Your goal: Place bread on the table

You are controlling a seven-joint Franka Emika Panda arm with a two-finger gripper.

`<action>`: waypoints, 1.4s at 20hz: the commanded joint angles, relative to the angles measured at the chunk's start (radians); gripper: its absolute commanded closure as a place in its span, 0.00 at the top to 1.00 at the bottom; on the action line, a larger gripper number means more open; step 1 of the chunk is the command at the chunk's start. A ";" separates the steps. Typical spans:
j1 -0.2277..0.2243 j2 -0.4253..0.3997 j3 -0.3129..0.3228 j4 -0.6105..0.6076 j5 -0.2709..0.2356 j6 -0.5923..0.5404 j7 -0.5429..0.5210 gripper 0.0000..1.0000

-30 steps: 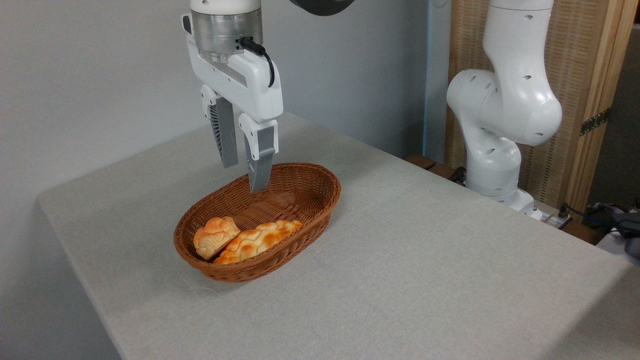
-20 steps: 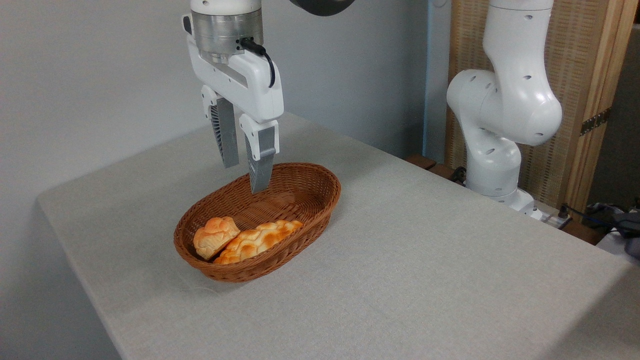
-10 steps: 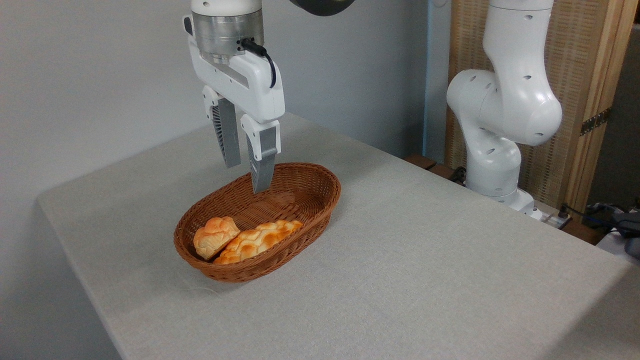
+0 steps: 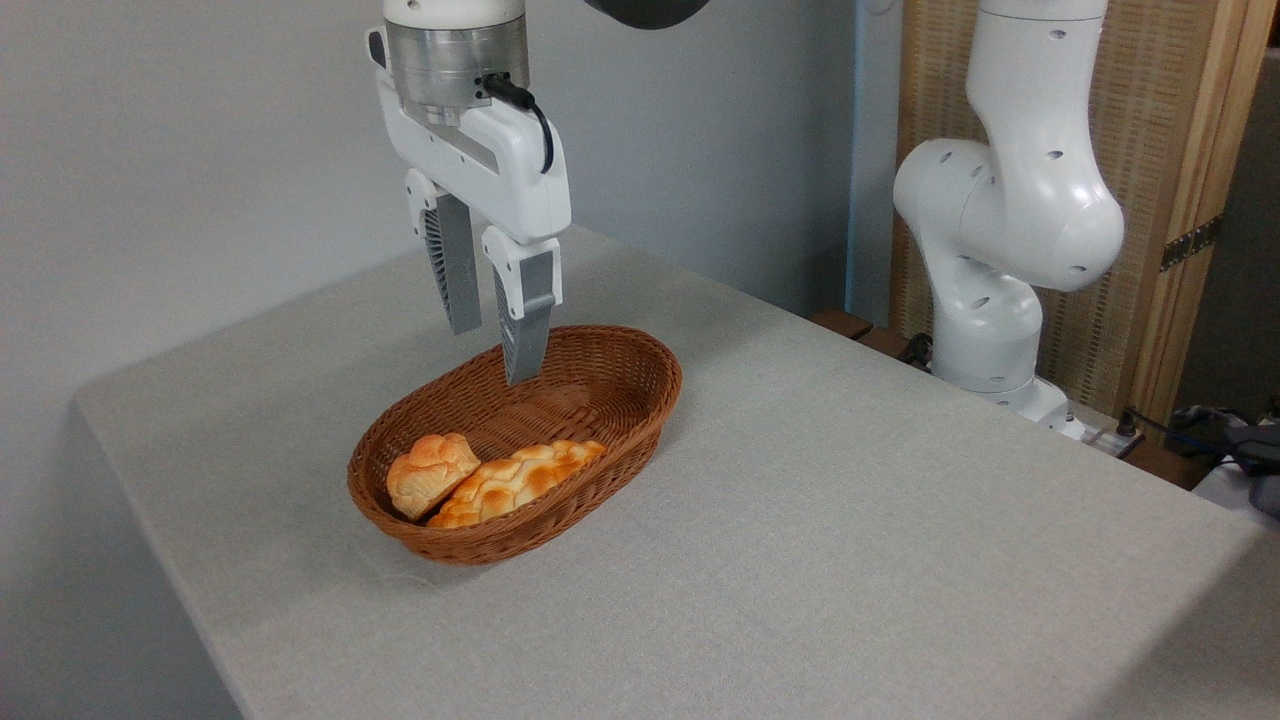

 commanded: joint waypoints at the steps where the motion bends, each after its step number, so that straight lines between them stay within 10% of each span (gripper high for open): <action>1: -0.003 -0.011 0.009 0.010 0.005 -0.022 0.000 1.00; 20: -0.026 0.049 0.013 -0.080 -0.013 0.186 0.011 1.00; 28: -0.066 0.130 0.006 -0.111 -0.099 0.306 0.011 1.00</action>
